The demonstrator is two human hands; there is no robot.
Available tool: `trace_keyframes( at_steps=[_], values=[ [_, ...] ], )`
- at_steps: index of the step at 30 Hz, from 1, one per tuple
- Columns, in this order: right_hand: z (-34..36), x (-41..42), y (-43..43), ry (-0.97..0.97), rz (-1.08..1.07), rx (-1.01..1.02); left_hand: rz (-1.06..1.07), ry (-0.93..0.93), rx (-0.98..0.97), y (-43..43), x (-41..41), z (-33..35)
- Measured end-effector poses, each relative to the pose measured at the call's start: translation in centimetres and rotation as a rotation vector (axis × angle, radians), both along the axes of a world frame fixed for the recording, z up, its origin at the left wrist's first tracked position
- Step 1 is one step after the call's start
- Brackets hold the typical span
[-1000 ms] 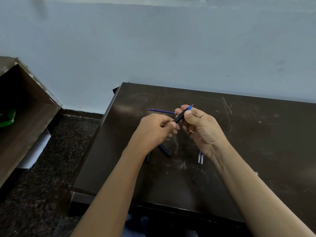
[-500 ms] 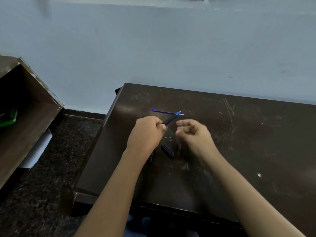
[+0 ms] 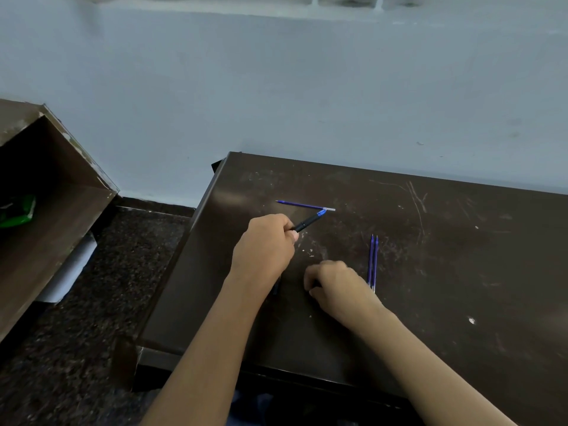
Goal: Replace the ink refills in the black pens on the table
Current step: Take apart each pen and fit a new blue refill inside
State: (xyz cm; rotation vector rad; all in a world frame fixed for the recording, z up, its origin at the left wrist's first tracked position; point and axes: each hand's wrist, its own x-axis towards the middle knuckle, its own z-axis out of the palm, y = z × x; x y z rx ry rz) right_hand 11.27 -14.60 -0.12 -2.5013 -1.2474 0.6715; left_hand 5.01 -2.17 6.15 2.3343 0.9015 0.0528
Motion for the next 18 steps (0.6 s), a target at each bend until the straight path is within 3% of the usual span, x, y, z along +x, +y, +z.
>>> trace_keyframes(
  at_steps=[3, 6, 7, 9, 13, 18],
  values=[
    [1.0, 1.7, -0.2, 0.189, -0.412, 0.416, -0.01, 0.001, -0.036, -0.1, 0.1, 0.3],
    [2.8, 4.1, -0.8, 0.66, -0.824, 0.925, -0.026, -0.021, -0.104, -0.4, 0.2, 0.6],
    [3.2, 4.7, -1.0, 0.807, -0.915, 1.08, -0.032, -0.033, -0.14, -0.5, 0.2, 0.6],
    [3.6, 5.6, -1.7, 0.921, -1.018, 1.273, -0.049, -0.043, -0.196, -0.8, 0.3, 0.6],
    [3.8, 5.8, -2.0, 0.957, -1.045, 1.374, -0.069, -0.055, -0.238, -1.3, 0.6, 0.4],
    [3.8, 4.9, -1.6, 0.898, -0.874, 1.232, -0.079, -0.065, -0.285, -1.8, 0.9, 0.3]
  ],
)
